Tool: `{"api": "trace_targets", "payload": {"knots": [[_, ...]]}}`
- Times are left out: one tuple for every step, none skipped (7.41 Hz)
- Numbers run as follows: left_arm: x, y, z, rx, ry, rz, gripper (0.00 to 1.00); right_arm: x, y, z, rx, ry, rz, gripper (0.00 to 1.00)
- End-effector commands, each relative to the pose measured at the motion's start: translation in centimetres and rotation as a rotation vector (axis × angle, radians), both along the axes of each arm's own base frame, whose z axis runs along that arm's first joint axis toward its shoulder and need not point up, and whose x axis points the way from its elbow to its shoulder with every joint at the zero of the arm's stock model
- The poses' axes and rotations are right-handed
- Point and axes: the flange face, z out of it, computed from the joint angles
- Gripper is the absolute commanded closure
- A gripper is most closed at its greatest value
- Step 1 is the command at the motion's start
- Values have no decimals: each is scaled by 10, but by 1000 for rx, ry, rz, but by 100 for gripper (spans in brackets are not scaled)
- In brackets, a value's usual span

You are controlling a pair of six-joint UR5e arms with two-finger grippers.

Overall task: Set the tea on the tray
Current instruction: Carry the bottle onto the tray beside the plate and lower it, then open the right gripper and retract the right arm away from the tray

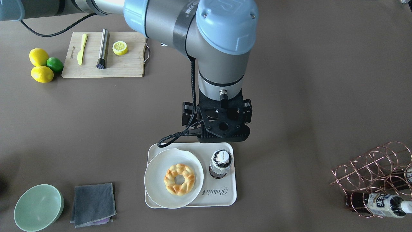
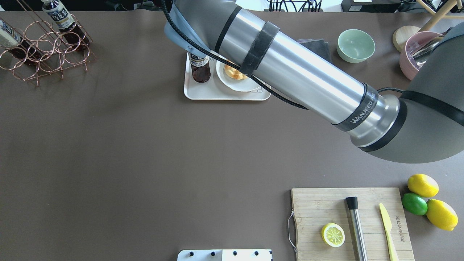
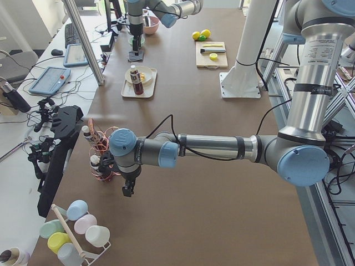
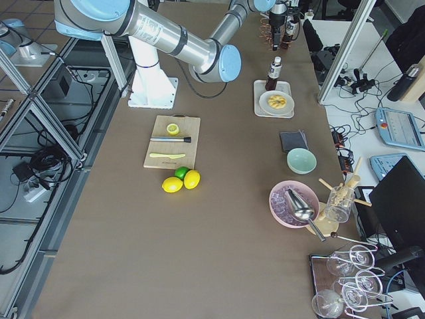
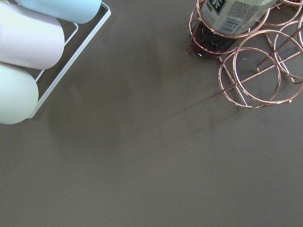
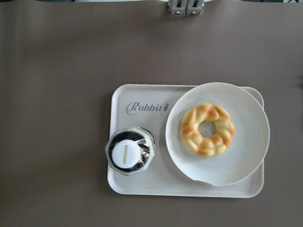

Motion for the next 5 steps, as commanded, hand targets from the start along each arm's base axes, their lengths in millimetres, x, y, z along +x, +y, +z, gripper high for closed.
{"api": "trace_targets", "payload": {"knots": [[0,4,4,10,0,1,2,109,39,76,-4,132,-99,1],[0,5,6,6,0,1,2,150,42,124,-14,187,-137,1],[0,7,7,3,0,1,2,192,45,167,-27,243,-198,1],[-1,7,5,8,0,0,2,243,61,220,-23,297,-239,1],[-1,12,6,8,0,0,2,287,87,297,-8,373,-297,0]]}}
